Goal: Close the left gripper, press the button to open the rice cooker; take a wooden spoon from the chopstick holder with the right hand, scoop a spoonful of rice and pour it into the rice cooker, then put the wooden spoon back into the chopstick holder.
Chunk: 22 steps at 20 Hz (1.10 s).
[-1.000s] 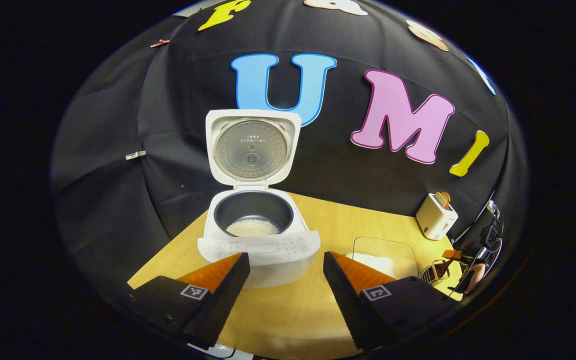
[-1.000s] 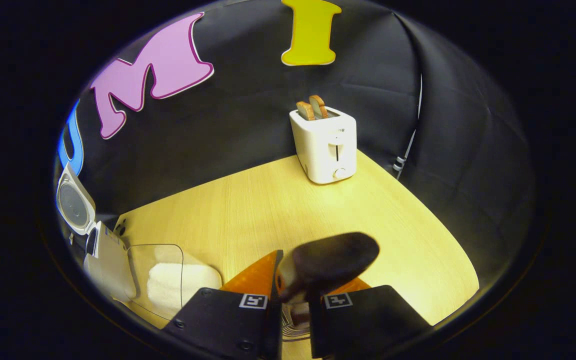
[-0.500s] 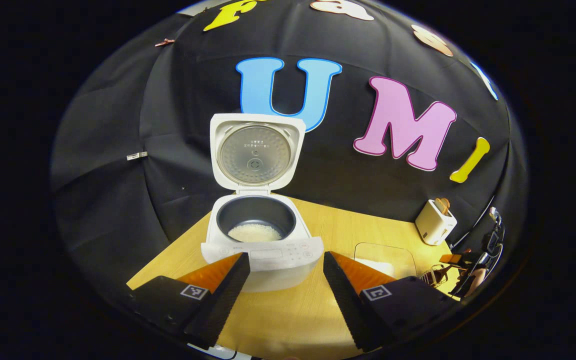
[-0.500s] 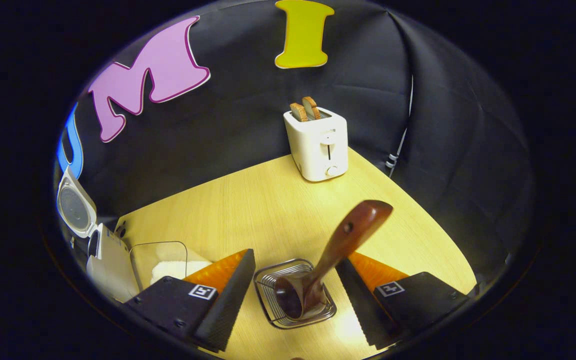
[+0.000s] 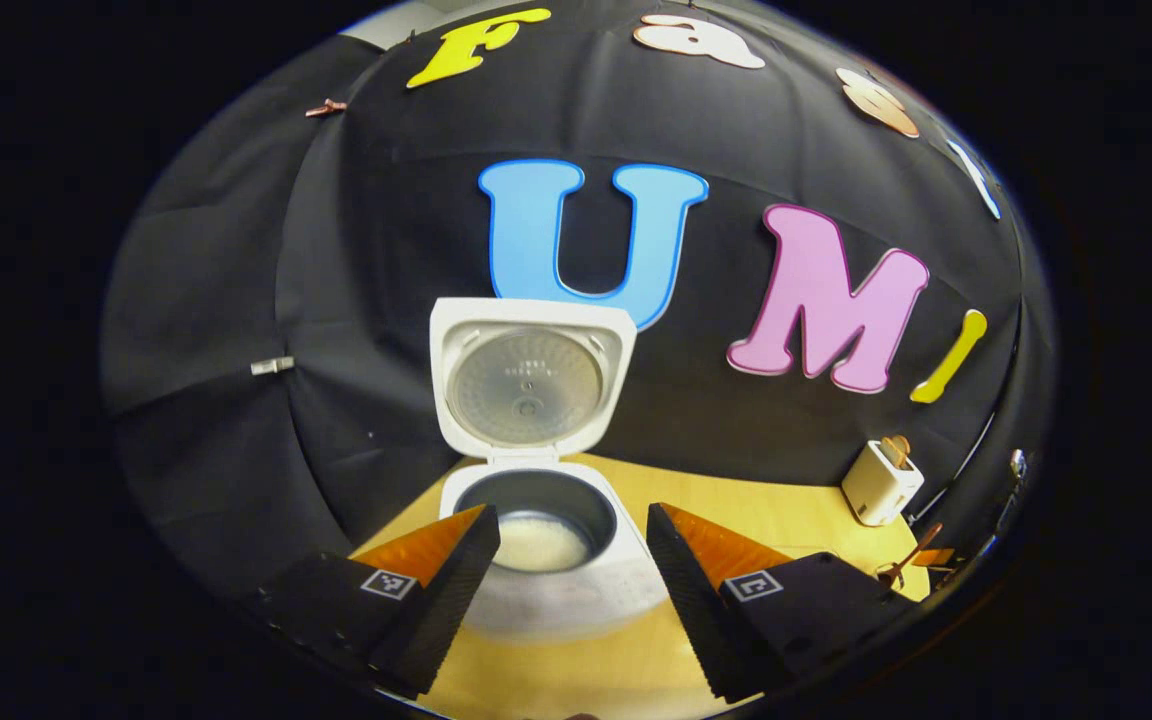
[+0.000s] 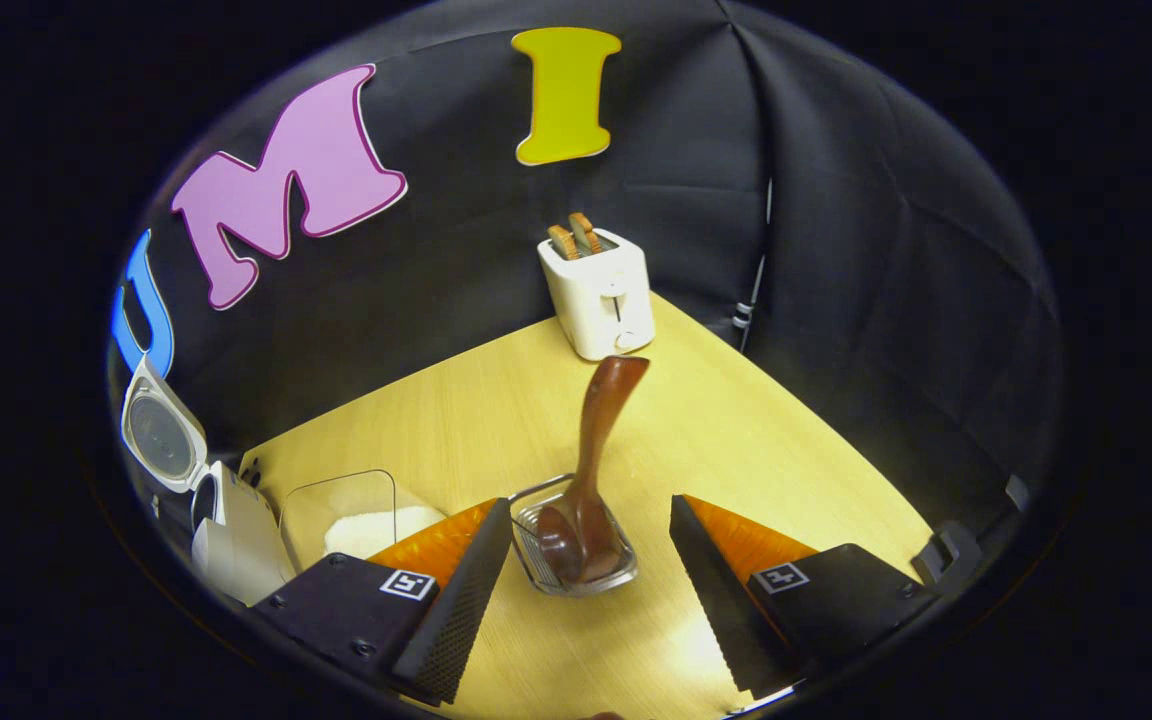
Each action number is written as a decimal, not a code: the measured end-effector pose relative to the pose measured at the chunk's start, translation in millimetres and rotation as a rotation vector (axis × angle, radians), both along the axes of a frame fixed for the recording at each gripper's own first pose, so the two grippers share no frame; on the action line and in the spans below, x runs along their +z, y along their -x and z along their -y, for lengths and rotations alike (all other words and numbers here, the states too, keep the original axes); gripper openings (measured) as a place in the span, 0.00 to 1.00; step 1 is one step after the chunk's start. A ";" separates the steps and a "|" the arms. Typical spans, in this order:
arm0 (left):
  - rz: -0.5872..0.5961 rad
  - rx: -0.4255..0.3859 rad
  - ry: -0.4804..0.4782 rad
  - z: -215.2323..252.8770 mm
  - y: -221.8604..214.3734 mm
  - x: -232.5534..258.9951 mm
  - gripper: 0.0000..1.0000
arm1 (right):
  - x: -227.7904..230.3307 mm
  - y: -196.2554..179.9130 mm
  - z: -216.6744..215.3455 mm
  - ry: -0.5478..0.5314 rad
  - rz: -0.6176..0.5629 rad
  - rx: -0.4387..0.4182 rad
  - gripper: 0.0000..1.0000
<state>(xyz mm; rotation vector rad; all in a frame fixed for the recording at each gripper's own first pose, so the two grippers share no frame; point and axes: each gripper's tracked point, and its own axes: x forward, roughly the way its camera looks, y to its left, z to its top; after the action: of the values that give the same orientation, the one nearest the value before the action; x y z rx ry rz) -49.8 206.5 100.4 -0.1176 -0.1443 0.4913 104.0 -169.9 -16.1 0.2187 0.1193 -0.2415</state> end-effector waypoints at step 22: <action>0.123 0.048 -0.188 -171.4 -135.3 192.4 0.95 | -4.8 125.3 25.3 -0.033 0.024 -0.232 0.99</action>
<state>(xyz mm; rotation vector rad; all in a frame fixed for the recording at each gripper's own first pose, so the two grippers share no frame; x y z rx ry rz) 85.4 377.9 292.8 0.0401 -0.3138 0.5157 -21.3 -195.2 -20.9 0.2687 0.0737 -0.4675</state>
